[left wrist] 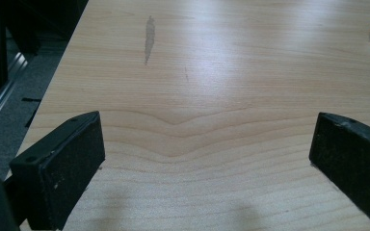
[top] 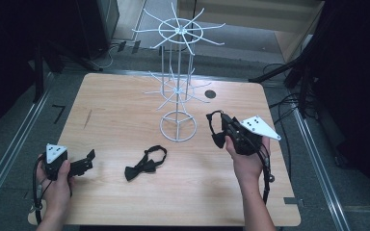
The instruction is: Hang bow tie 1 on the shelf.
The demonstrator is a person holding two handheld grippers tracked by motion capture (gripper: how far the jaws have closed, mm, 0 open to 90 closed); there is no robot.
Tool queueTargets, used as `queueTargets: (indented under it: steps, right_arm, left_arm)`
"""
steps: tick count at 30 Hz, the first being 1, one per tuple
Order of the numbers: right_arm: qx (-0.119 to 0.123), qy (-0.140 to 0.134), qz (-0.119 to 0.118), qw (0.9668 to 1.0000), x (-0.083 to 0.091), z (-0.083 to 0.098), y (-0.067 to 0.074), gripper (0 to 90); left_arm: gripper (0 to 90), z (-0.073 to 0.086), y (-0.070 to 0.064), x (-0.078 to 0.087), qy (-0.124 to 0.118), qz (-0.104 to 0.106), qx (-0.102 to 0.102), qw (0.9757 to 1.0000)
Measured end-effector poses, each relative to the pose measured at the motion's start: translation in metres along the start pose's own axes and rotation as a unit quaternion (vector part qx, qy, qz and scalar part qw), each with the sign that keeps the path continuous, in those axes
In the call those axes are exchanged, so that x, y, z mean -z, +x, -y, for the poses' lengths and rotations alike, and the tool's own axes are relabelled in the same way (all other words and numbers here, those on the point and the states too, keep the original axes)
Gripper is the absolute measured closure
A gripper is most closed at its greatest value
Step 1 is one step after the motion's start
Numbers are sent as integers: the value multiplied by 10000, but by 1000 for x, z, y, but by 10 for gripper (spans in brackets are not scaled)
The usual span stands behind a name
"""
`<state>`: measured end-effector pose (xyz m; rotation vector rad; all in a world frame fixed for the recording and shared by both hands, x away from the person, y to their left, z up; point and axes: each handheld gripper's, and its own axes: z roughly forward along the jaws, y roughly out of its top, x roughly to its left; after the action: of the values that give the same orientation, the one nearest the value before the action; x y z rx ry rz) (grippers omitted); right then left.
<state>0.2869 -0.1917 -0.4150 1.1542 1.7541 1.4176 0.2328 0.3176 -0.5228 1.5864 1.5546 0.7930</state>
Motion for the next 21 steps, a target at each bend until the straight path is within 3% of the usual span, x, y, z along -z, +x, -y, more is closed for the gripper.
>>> queueTargets:
  steps: [21]
  right_arm:
    - [96, -123, -84, 9998, -2, -20, 8, 900]
  left_arm:
    - [0, 0, 0, 0, -5, 5, 27, 10000]
